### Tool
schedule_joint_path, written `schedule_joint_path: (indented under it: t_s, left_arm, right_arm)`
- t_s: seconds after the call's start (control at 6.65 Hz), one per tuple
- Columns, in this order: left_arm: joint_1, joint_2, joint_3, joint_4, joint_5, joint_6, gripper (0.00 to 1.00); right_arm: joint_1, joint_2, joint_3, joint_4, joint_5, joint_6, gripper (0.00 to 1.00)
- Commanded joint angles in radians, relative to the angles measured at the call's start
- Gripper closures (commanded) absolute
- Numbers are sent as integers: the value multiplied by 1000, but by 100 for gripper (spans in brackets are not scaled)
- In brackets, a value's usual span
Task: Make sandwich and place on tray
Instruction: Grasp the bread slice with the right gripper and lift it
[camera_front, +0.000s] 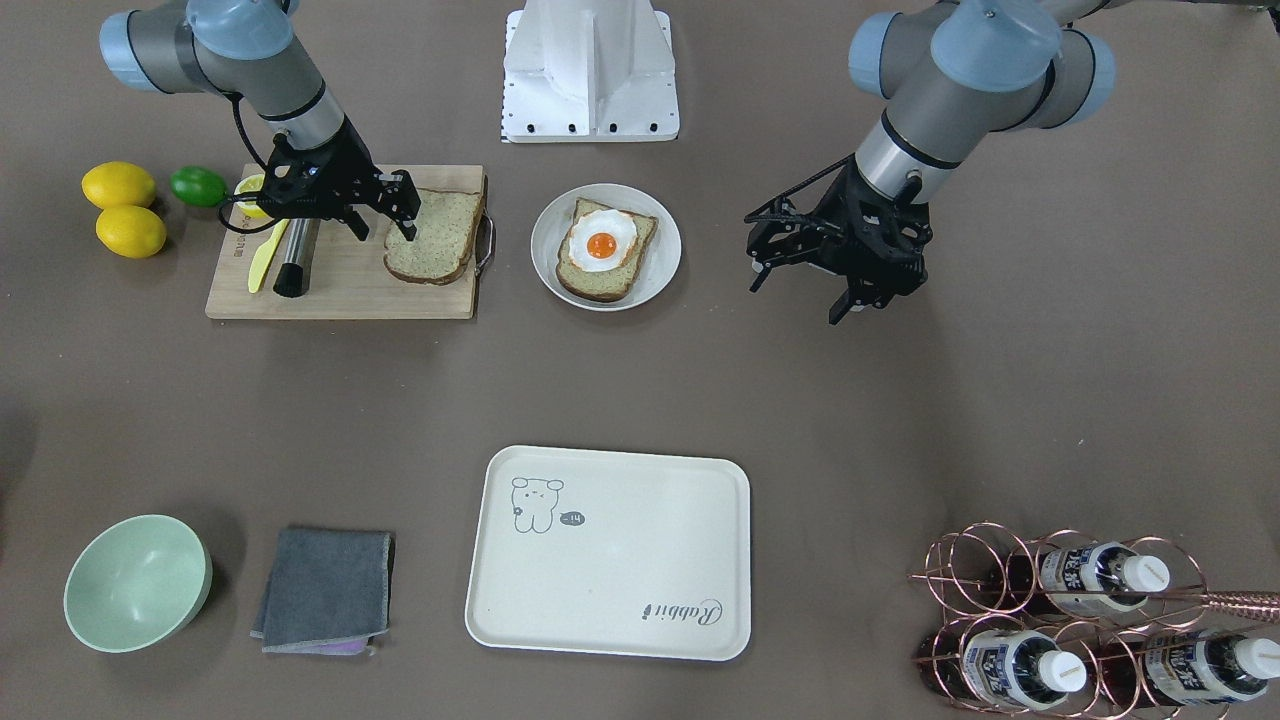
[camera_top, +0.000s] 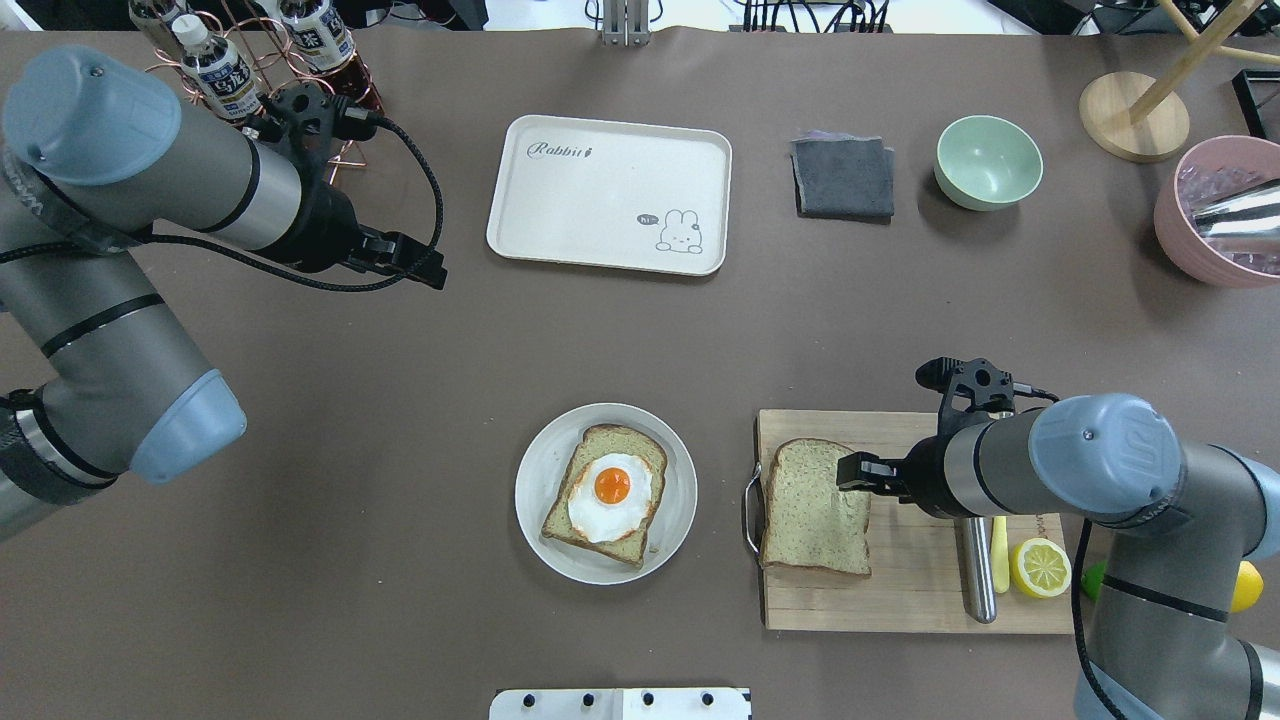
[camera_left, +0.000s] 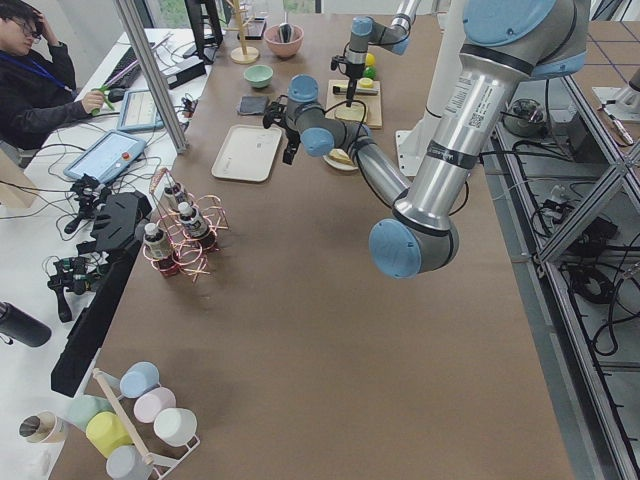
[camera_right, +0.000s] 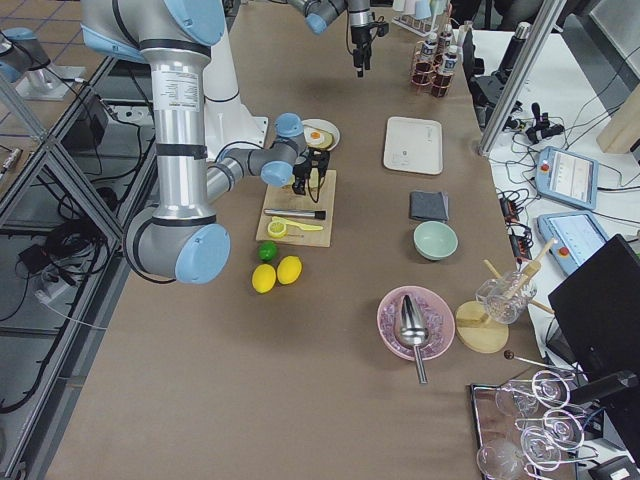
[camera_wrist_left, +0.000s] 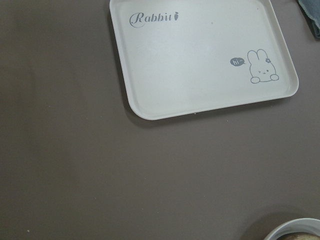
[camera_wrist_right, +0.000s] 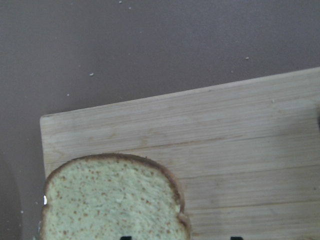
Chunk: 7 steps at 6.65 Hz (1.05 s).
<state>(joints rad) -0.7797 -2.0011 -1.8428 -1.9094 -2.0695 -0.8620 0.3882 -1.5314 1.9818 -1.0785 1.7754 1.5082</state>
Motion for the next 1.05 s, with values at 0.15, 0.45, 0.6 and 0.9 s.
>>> schedule_joint_path:
  t_s: [0.15,0.45,0.6,0.9]
  left_arm:
    - [2,-2,-1,0,2,0,1]
    - [2,-2,-1,0,2,1,1]
    - [2,-2,-1,0,2,1,1]
    - [2,-2,-1,0,0,1,1]
  right_arm:
    - [-8,8,-1,0,-4,1,61]
    - [-9,10,-1,0,-4,-2,100]
    - [-9,13,2,0,-4,-11,100]
    - [71,14,31,-1,54,-16,100]
